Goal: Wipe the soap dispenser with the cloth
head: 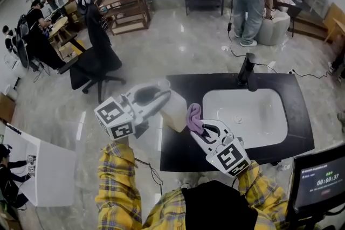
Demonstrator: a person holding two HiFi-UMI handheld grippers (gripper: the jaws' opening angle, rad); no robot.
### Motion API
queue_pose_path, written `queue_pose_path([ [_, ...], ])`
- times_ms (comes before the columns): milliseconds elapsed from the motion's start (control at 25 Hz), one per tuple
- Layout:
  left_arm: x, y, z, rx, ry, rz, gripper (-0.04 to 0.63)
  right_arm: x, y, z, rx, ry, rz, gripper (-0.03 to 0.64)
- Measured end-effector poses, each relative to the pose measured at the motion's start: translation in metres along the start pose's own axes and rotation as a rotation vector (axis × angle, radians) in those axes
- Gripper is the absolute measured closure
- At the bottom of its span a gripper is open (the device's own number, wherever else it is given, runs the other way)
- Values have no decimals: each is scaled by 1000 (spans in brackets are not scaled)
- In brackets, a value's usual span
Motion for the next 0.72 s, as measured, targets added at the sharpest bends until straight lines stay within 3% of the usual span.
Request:
queue_pose_path([
  [200, 2, -5, 0, 0, 2, 129, 491, -1, 0, -6, -34, 10, -2, 535],
  [440, 4, -11, 3, -13, 18, 193, 491, -2, 1, -11, -79, 10, -9, 535],
  [560, 6, -10, 2, 16, 19, 159, 489, -1, 1, -15, -127, 8, -12, 535],
  [720, 4, -5, 2, 53, 41, 14, 445, 1, 0, -19, -165, 16, -15, 535],
])
Point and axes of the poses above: the fingertips, and each gripper's own axes: x forward along the fingers, y to its right, z out of its underside, the point moved 5 cm from there along -x, backward along the fingers, and after that the axes turned 3 degrees about y, right-handed, at the moved point
